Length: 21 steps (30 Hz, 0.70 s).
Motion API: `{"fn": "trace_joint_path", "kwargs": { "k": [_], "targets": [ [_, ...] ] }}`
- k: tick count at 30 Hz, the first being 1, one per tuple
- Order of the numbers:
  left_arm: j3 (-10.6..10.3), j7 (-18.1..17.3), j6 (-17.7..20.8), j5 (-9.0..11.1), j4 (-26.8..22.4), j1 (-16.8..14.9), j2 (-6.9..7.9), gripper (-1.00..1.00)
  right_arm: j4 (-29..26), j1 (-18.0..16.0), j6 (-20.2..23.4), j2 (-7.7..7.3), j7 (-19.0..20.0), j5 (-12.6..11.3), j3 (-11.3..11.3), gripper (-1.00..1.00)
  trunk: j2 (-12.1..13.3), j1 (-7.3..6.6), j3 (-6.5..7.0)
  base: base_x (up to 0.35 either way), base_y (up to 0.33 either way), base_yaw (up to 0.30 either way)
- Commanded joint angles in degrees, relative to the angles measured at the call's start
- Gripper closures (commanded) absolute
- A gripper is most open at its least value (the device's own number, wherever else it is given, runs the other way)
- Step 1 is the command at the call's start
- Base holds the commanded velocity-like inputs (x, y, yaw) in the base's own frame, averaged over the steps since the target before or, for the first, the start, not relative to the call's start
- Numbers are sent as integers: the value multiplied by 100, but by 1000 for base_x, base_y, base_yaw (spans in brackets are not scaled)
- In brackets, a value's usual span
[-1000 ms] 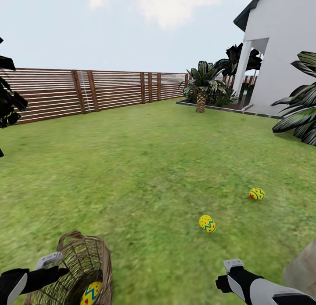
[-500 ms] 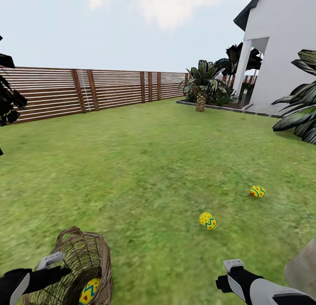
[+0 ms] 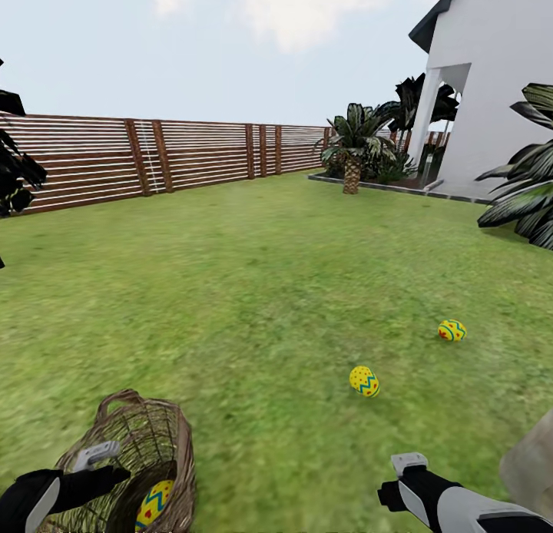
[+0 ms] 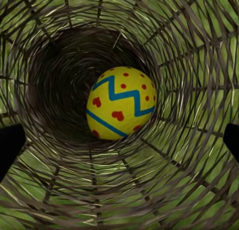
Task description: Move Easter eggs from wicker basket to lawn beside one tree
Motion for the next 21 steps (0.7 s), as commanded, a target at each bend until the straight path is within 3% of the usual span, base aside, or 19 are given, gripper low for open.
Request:
{"fn": "trace_joint_path", "kwargs": {
  "k": [1,6,13,21],
  "targets": [
    [28,38,47,25,-4,-3,-18,-100,8,-7,16,1,-3,14,42,-100,-44,22,-24,0,0,0],
    [33,308,38,47,-11,-3,-48,-100,8,-7,16,1,-3,14,42,-100,-245,131,-113,5,0,0],
    [27,341,42,43,-8,-3,-121,-100,8,-7,16,6,-3,19,42,-100,-525,285,-239,263,0,0],
    [35,342,5,50,-13,-3,-133,-100,8,-7,16,1,-3,22,42,-100,-846,461,-383,41,0,0]
  ]
}}
